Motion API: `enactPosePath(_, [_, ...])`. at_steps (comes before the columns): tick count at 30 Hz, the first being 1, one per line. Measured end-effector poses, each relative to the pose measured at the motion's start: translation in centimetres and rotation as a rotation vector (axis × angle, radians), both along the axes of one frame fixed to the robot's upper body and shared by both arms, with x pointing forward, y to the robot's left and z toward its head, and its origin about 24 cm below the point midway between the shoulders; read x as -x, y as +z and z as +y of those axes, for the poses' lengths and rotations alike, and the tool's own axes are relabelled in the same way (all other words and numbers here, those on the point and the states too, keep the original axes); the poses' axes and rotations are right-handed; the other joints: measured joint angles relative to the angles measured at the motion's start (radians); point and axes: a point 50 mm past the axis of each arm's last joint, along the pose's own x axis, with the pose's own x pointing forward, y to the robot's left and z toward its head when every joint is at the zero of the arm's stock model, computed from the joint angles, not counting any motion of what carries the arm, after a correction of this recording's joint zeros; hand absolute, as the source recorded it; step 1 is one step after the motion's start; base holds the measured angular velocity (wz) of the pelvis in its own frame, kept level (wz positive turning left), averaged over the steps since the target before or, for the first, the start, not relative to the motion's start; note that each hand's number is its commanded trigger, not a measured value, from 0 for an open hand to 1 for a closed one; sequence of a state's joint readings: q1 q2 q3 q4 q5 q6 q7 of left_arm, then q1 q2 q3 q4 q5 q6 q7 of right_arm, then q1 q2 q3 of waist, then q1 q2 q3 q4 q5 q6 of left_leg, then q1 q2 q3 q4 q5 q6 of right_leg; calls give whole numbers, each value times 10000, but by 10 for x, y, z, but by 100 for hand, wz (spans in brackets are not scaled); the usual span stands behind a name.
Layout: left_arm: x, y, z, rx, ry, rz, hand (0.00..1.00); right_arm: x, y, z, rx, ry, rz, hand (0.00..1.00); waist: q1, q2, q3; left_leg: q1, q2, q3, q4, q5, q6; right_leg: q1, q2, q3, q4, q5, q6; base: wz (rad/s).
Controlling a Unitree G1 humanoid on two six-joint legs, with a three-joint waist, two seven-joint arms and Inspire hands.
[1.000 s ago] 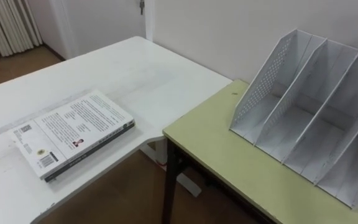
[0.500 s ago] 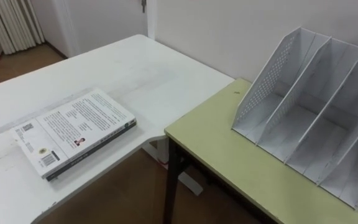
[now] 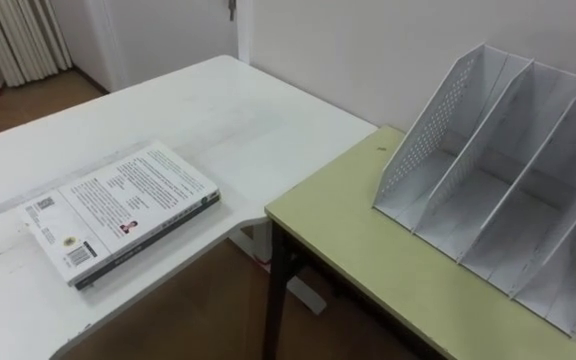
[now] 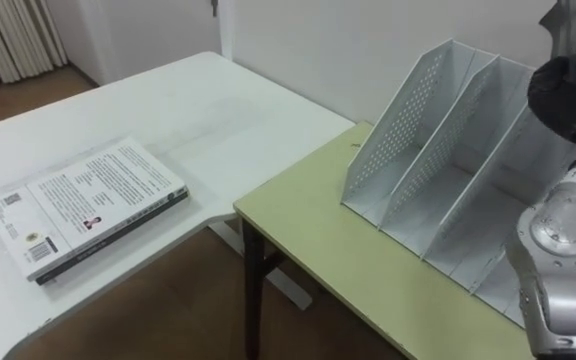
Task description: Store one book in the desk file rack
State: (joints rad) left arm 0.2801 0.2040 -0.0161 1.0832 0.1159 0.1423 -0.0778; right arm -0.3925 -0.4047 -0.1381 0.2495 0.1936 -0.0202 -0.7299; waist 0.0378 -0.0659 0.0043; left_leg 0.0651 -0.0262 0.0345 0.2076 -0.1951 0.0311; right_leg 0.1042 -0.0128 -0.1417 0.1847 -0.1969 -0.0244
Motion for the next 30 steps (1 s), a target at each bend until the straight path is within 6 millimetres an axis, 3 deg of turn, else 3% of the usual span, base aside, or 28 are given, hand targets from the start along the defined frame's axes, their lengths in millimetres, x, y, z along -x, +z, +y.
enactPosePath(7, [0, 0, 0, -47, -38, 39, 0, 3, -25, -10, -326, -379, 984, 100, 0, -53, 40, -85, -20, -116, 53, -1, 1, -45, -1, -42, -16, -2, 1, 1])
enactPosePath(15, [-2, 0, 0, -49, -59, -9, 0, 6, -50, -20, -1017, -886, 1916, 100, -52, 53, -72, -212, -25, -121, 76, -1, 1, -146, -15, -165, -10, 2, -1, 0])
enactPosePath(18, [-2, 0, 1, -84, -36, 29, 0, 6, -50, -21, -1020, -898, 1926, 100, -45, 100, -101, -194, -25, -112, 79, -1, 0, -134, -15, -159, -11, 2, -1, 0])
enactPosePath(29, [0, 0, 1, -20, -11, 137, 0, 7, -57, -24, -1116, -1046, 2218, 100, -38, 114, -72, -198, -24, -113, 171, -1, 1, 12, -13, -231, -145, 13, 14, 4])
enactPosePath(30, [0, 0, 1, -19, -11, 135, 0, 7, -57, -23, -1115, -1045, 2213, 39, -39, 114, -72, -199, -24, -113, 171, -1, 1, 16, -13, -232, -143, 15, 13, 0])
